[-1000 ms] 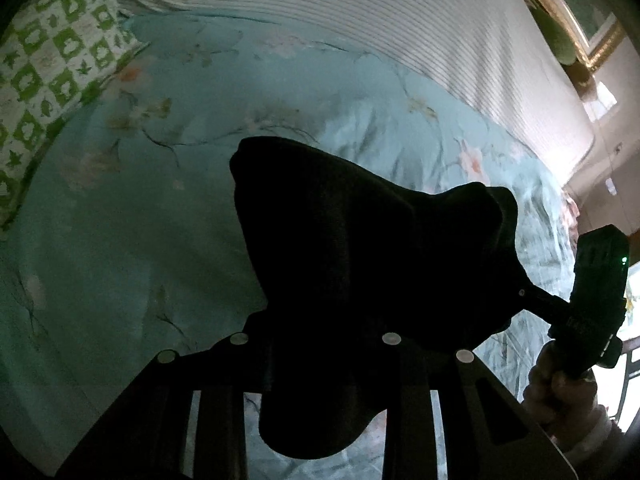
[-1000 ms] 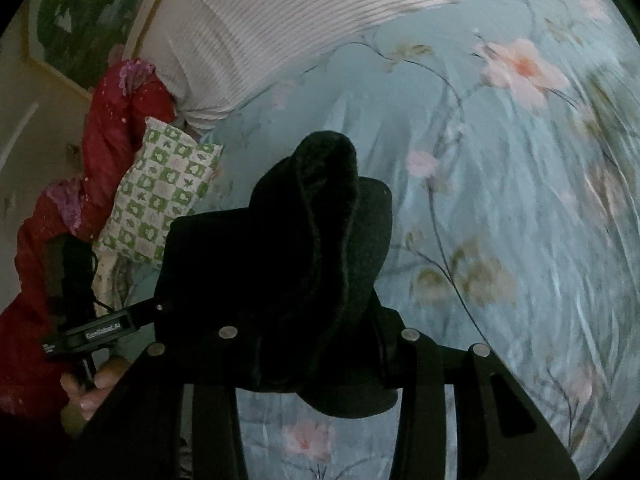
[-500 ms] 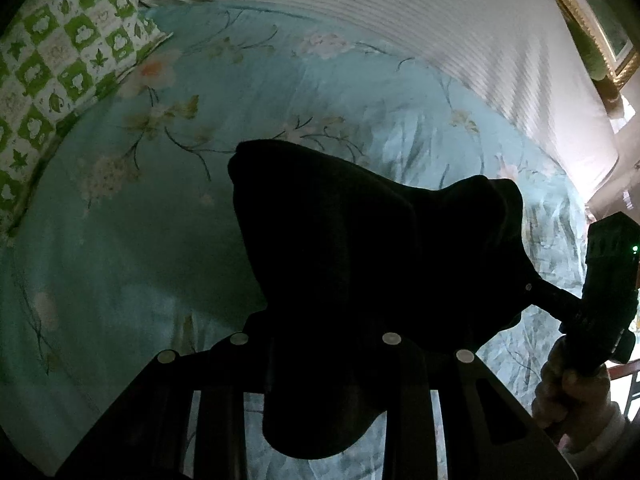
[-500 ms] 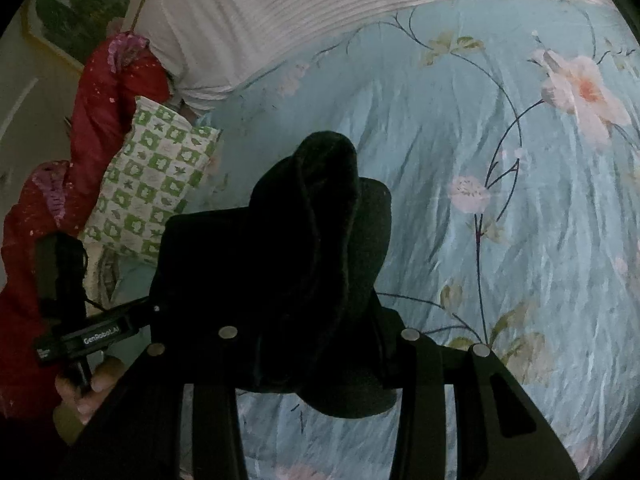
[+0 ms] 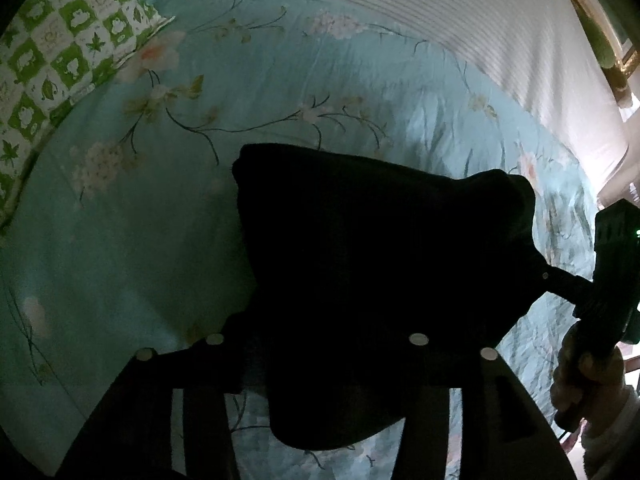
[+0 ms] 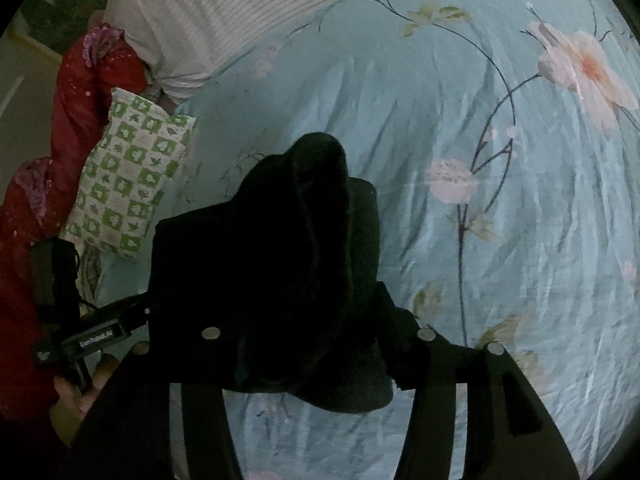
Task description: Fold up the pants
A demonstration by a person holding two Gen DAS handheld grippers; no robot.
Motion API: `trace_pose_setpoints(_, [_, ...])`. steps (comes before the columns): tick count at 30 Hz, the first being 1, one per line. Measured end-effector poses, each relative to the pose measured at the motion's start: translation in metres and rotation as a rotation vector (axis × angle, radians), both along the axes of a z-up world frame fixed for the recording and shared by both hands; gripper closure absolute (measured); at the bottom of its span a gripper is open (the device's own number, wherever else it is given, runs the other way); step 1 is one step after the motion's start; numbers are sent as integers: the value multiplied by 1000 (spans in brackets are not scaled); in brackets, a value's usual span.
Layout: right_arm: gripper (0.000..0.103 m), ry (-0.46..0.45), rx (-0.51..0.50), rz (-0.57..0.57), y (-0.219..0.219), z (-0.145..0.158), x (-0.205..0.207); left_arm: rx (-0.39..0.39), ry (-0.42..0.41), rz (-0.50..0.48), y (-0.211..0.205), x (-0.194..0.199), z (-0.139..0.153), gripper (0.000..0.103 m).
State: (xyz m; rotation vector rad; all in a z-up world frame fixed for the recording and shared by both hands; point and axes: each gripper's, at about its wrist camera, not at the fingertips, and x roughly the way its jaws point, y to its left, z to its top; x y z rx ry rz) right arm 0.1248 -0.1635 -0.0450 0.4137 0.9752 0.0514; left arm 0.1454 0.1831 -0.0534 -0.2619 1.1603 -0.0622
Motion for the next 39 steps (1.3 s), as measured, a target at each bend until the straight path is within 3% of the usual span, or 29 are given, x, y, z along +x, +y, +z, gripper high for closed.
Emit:
trace_pose_setpoints(10, [36,-18,-22,9,-4,-6,0,30,-4,13,-2,-1,0,42])
trace_pose_setpoints(14, [35,-25,-45,7,-5,-3,-4,49,-11,36,-1,-6,3,34])
trace_pose_setpoints(23, [35,-57,-70,-40,-11,11,-21,89,-13,81,1,-26,9,27])
trace_pose_setpoints(39, [31,-113,-257,25,31,29,-58,214,-67,115,-16,-69,28,27])
